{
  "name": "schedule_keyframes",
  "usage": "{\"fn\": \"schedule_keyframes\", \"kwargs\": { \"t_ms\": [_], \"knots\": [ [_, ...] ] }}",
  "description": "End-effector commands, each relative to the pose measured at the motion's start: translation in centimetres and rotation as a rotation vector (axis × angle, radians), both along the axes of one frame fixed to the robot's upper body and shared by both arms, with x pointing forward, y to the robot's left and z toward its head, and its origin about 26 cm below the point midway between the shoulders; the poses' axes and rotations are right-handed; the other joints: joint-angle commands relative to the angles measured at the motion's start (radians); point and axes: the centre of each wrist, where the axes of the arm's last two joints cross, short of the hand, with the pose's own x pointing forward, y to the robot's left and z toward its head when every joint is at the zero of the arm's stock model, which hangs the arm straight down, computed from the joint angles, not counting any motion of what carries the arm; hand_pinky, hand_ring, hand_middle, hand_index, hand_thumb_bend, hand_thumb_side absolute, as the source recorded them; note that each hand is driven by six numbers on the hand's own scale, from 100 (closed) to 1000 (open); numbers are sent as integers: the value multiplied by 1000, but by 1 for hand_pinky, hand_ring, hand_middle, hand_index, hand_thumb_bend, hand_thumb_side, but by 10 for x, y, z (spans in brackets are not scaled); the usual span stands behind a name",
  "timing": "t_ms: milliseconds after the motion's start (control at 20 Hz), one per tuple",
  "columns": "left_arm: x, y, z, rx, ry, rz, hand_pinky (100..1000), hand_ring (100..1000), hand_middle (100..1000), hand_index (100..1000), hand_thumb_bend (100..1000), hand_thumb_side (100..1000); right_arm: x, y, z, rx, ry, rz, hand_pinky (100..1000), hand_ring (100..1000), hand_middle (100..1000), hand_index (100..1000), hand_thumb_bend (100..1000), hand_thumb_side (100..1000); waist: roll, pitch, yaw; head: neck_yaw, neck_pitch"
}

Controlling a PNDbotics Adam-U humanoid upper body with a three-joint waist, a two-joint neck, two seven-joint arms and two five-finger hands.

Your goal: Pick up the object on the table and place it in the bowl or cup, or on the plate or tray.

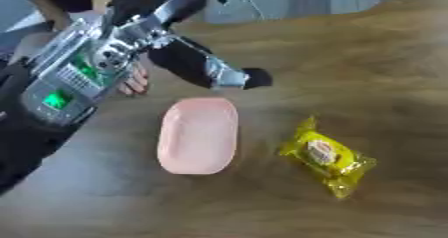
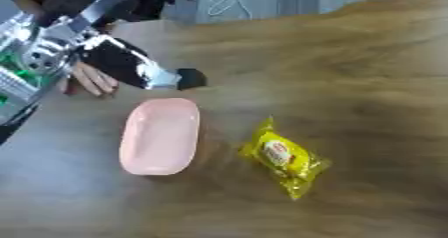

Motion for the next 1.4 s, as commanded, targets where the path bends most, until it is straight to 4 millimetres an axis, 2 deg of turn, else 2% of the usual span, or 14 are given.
{"fn": "schedule_keyframes", "kwargs": {
  "t_ms": [50,150,200,300,550,750,850,900,950,1400],
  "knots": [
    [8,-3,4,86,23,15,537,651,736,820,797,580,-4,-5,7,-10,-45,-12,413,540,675,662,100,1000,-2,-34,-7,18,17],
    [15,-10,3,146,48,10,566,678,753,835,814,601,-5,-6,6,-4,-45,-23,414,541,675,662,100,1000,1,-42,-15,14,26],
    [17,-13,4,173,58,3,576,691,759,839,880,568,-5,-7,5,-2,-43,-30,413,539,675,665,100,1000,4,-45,-17,11,33],
    [21,-23,5,223,75,-19,583,697,763,841,932,524,-6,-9,3,2,-36,-47,411,538,674,667,100,1000,8,-51,-20,3,45],
    [29,-42,3,290,123,-67,583,697,764,837,907,497,-6,-11,1,4,-27,-77,405,533,670,667,100,1000,16,-52,-30,-6,66],
    [35,-49,-4,302,169,-83,577,692,762,833,884,509,-7,-12,0,-2,-31,-89,402,530,668,665,100,1000,24,-43,-42,-3,81],
    [40,-49,-11,302,208,-82,568,684,756,826,869,519,-7,-13,1,-8,-35,-92,403,530,670,664,100,1000,32,-39,-47,-4,97],
    [42,-48,-16,302,232,-80,564,681,754,822,889,503,-7,-13,1,-10,-36,-93,404,531,671,663,100,1000,35,-37,-48,-5,104],
    [46,-47,-22,301,260,-76,561,678,752,820,859,532,-7,-13,2,-12,-38,-95,405,531,671,664,100,1000,38,-36,-49,-7,111],
    [61,-42,-70,260,423,-81,520,643,729,795,803,546,-7,-14,7,-10,-54,-92,408,534,674,666,100,1000,49,-23,-61,-9,145]
  ]
}}
